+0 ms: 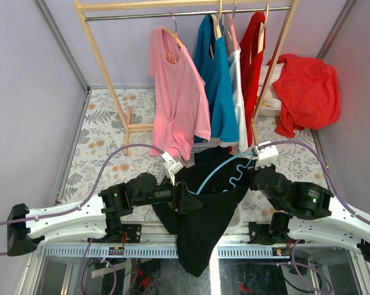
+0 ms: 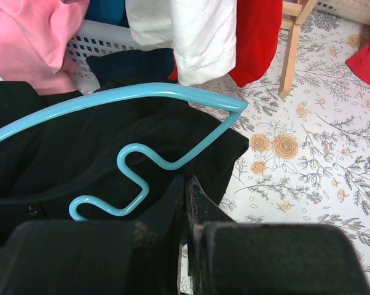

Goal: Place the t-shirt on the hanger
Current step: Pick up the hanger from the bin.

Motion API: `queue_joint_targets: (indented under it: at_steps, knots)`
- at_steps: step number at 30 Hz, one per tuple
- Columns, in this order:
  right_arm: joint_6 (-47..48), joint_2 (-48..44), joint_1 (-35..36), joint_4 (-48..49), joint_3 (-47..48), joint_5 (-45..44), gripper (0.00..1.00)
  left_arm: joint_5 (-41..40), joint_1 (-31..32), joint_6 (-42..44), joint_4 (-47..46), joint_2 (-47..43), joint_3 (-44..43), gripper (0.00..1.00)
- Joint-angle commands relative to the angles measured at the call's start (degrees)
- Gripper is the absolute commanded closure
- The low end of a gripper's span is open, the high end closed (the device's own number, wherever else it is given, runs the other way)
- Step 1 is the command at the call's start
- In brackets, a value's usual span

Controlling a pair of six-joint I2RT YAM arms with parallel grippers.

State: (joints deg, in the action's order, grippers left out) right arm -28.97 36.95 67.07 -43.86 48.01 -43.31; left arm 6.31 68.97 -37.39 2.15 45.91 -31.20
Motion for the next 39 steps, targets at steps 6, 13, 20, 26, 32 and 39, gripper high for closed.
queue_joint_targets:
  at_steps: [6,13,20,26,32,39]
  knots:
    - [-0.26,-0.3,-0.35,2.81,0.22,0.21,1.0,1.14,0.23,0.96,-5.52,1.43,-1.44,0.41]
    - [-0.13,-0.66,-0.35,2.81,0.29,0.28,1.0,1.3,0.41,1.24,-5.85,2.6,-2.23,0.49]
    - [0.44,-0.02,-0.36,3.18,0.51,0.66,1.0,1.31,0.46,1.7,-4.34,4.15,-4.42,0.8]
    - [0.2,-0.63,-0.36,3.16,0.4,0.74,1.0,2.05,0.4,1.69,-4.66,4.7,-5.44,0.91]
    - [0.14,-0.85,-0.35,3.34,0.5,1.1,1.0,2.09,0.47,2.21,-3.0,4.65,-7.39,1.0]
    - [0.15,-1.67,-0.33,3.6,1.75,2.39,1.0,-0.07,0.57,4.99,7.84,1.88,-12.75,1.0]
